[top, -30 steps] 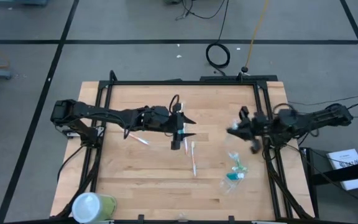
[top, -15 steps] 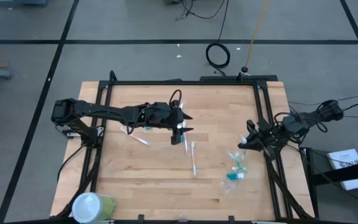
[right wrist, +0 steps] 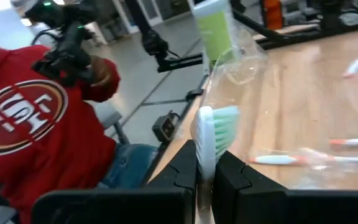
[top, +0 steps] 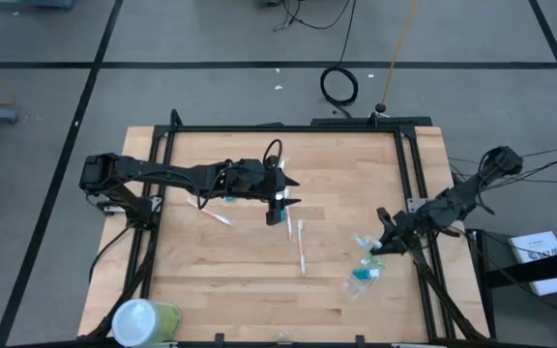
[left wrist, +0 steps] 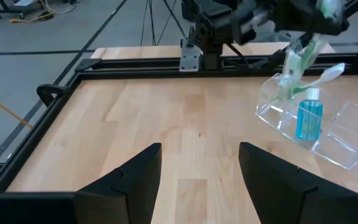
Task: Pick & Place toothbrushing station
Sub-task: Put the green toothbrush into the top section of the transparent organizer
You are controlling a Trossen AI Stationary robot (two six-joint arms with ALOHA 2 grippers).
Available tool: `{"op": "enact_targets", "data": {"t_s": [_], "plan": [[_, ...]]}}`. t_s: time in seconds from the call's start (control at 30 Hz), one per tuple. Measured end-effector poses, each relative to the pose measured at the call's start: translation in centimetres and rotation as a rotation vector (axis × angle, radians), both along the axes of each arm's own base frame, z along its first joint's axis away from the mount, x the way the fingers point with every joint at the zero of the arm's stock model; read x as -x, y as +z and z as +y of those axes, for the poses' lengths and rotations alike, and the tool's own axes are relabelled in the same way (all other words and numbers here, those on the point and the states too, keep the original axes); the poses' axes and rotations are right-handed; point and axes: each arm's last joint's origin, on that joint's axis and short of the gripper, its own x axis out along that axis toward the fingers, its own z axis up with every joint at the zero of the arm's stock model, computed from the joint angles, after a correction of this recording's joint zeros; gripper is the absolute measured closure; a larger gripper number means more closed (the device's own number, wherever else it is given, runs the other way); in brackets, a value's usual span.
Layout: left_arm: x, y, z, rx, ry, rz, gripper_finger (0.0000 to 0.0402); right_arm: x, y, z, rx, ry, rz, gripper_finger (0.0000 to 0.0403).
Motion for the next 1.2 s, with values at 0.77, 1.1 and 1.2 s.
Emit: {"op": "enact_targets", "data": {"t_s": [0.77,1.1,1.2], "plan": [[0.0,0.0,0.0,0.026,0.029,-0.005,0.0179,0.3,-6.4,0.6,-0.035,0.033,-0.03,0.0391],[0.0,0.0,0.0,0.027,0.029,-0.005,0.0178,0.3,-6.3,0.6,-0.067,0.036,-0.031,0.0368],[0.0,0.0,0.0,0.027,0.029,-0.005,0.0178,0.3,-6.0,0.6,-0.083,0.034,-0.053,0.0353]]}}
